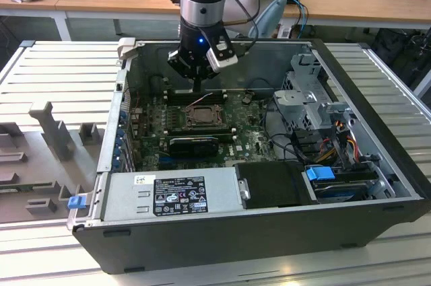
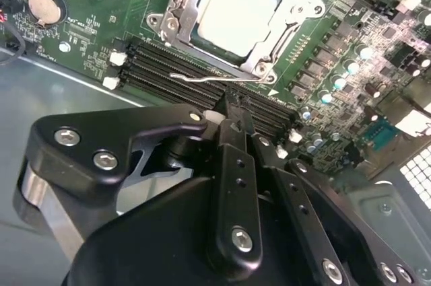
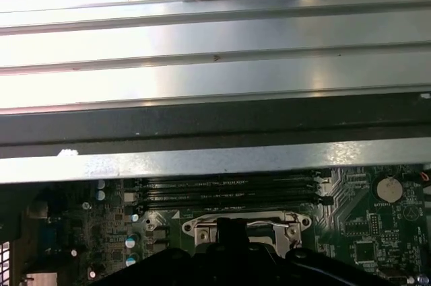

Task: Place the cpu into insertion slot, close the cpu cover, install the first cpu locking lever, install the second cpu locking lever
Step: 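Install the first cpu locking lever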

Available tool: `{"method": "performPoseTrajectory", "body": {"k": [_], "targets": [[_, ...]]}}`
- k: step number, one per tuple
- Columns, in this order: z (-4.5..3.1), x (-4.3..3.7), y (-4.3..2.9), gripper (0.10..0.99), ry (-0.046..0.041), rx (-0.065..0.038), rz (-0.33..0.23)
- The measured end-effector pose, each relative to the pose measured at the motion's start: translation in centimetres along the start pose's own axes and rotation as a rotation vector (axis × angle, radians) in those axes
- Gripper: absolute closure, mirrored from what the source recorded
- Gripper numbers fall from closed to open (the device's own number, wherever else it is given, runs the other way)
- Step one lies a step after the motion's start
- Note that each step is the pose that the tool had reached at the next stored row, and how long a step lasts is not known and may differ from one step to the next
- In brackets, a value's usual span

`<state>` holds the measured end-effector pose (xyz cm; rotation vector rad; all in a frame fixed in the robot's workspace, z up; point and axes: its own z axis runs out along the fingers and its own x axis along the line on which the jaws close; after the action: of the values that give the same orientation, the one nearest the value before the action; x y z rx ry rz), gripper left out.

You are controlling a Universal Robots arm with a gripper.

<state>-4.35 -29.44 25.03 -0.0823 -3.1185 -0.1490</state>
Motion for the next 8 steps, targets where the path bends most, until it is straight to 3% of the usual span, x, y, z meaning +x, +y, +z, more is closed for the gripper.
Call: {"method": "performPoseTrajectory", "body": {"k": [8], "targets": [[1.01, -0.18, -0.08, 0.98, 0.0013, -0.003, -0.03]]}}
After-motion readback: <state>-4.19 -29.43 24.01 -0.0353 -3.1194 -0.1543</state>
